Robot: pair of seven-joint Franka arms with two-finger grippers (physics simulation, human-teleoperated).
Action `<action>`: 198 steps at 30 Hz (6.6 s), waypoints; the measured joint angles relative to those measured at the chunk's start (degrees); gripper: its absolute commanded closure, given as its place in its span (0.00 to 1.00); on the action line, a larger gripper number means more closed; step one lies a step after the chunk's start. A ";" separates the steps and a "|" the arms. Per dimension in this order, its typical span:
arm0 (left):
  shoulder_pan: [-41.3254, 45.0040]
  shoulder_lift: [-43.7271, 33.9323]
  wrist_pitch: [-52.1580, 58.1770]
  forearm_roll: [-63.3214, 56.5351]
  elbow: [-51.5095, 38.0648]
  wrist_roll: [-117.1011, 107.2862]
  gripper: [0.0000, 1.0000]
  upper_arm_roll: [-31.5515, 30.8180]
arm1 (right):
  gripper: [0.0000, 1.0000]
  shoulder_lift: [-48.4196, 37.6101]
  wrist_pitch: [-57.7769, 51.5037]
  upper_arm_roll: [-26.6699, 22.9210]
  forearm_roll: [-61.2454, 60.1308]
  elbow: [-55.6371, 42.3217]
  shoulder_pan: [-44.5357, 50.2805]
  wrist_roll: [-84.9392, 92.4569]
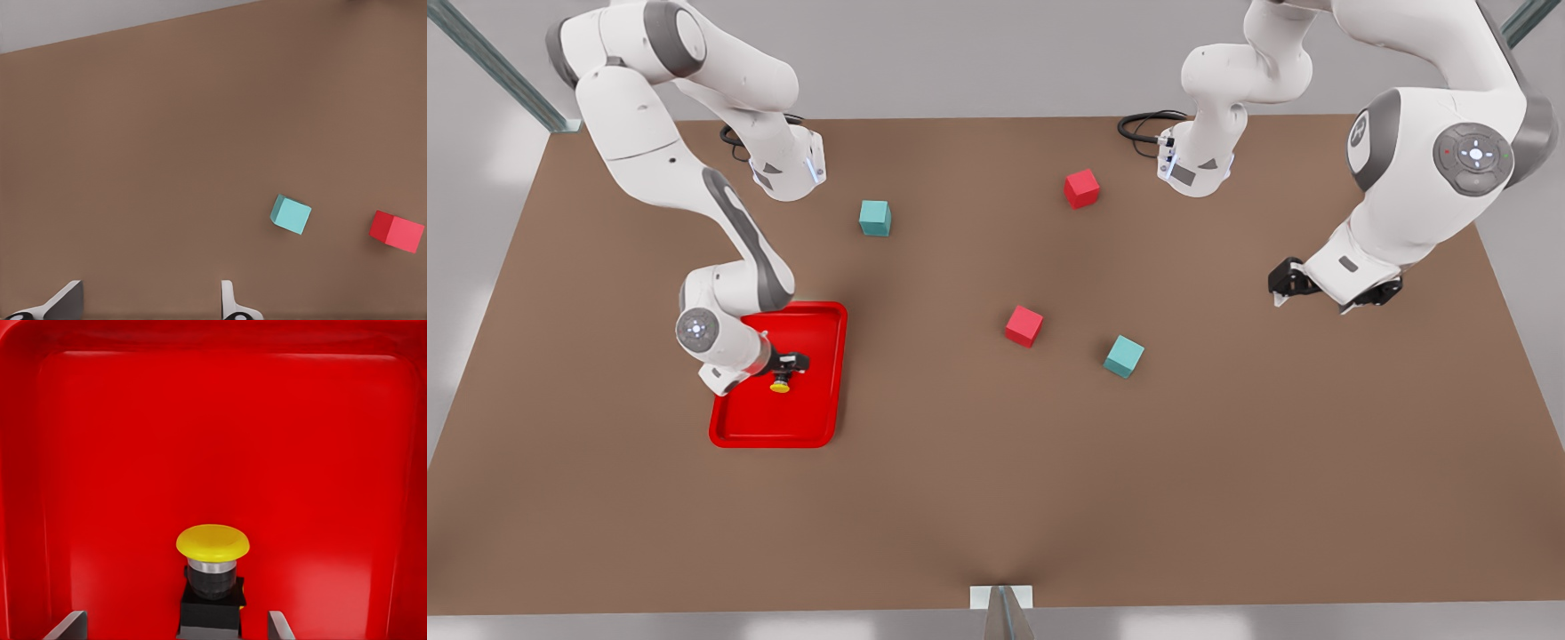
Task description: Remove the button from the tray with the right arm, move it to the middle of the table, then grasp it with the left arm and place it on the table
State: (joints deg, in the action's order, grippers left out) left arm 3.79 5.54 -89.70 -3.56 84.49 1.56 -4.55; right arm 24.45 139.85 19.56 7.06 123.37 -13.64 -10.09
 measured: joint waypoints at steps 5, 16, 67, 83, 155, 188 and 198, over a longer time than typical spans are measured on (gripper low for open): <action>-0.03 0.42 -0.05 0.00 0.00 0.00 0.00 0.00 | 0.00 0.10 0.12 -0.20 0.32 2.85 -1.47 -0.92; -0.02 0.56 -0.02 0.01 0.00 -0.02 0.00 0.00 | 0.00 0.06 3.89 -0.15 0.28 5.88 -1.31 -2.60; -0.01 0.93 1.32 0.01 0.09 -0.07 0.00 0.00 | 0.60 2.17 -14.97 9.99 -1.36 -28.86 25.82 -4.65; 1.36 3.67 1.19 -0.08 -0.10 -0.17 0.00 0.08 | 0.59 30.86 -27.14 -5.20 -1.35 -68.47 46.35 -28.66; 33.30 51.55 -41.17 -6.06 -13.84 -50.46 0.00 -4.07 | 0.00 -12.20 -49.85 -7.25 -3.87 -43.60 9.81 -1.45; 32.80 52.96 -37.44 -6.38 -17.20 -38.48 0.51 -3.98 | 0.00 -7.04 -45.52 -6.86 5.60 -45.62 17.72 -4.05; 39.13 49.38 -31.30 -6.40 -19.99 -41.42 0.51 7.82 | 0.00 -11.29 -51.67 -5.94 -0.45 -45.39 18.69 -7.15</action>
State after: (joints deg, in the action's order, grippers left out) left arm 42.93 54.93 -121.00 -9.97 64.50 -39.86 3.27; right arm 13.16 88.18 13.62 6.60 77.98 5.05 -17.24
